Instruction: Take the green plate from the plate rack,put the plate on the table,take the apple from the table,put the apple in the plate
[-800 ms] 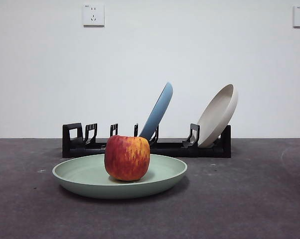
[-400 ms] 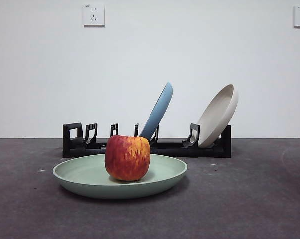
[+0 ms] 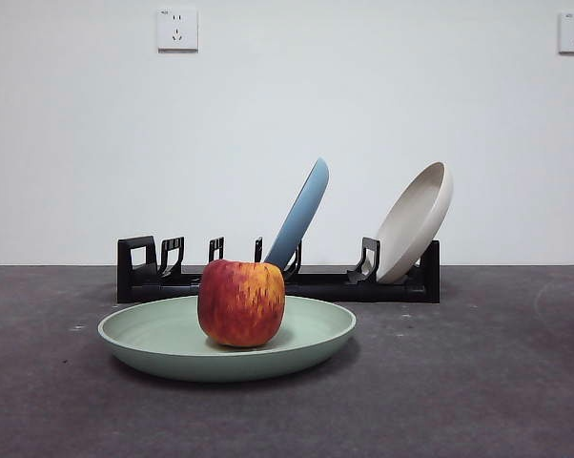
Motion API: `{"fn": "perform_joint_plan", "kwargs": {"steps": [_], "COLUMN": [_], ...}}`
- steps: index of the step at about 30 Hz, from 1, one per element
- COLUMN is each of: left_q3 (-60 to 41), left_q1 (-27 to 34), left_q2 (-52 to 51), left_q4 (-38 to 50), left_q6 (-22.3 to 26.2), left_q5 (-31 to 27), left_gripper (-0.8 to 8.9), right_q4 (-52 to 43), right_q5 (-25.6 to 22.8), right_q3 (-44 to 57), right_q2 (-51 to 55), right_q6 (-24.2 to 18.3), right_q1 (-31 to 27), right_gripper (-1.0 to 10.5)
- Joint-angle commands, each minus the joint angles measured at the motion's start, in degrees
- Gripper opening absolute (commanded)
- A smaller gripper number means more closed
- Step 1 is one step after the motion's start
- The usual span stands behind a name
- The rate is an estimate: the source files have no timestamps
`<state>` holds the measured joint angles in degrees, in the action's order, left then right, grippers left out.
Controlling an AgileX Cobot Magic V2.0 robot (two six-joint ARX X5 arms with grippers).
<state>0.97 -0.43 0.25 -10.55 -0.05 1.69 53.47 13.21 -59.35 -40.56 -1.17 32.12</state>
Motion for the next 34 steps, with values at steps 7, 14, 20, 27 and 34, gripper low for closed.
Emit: {"fn": "perform_joint_plan", "kwargs": {"steps": [7, 14, 20, 27, 34], "left_q3": [-0.74, -0.74, -0.74, -0.74, -0.74], "left_q1": [0.2, 0.2, 0.2, 0.2, 0.2], "left_q2": [-0.13, -0.13, -0.13, -0.13, -0.13], "left_q4": [0.04, 0.04, 0.02, 0.04, 0.02], "left_q6": [-0.37, -0.37, -0.39, -0.39, -0.37], "left_q5": [-0.04, -0.04, -0.04, -0.04, -0.07], "left_gripper": [-0.03, -0.03, -0.03, -0.03, -0.03], "right_q4": [-18.27, -37.24, -45.66, -45.29, -44.0], "right_q5": [1.9, 1.46, 1.16, -3.32, -3.39], "right_q3": [14.34, 37.4, 50.64, 56.46, 59.06], "right_q2": [13.88, 26.82, 34.18, 37.9, 40.44], "right_q6": [-3.85, -0.15, 4.37, 5.46, 6.47], "right_q1": [-23.47, -26.91, -26.84, -26.8, -26.8], "right_gripper": [0.0, 0.0, 0.0, 0.0, 0.0]}}
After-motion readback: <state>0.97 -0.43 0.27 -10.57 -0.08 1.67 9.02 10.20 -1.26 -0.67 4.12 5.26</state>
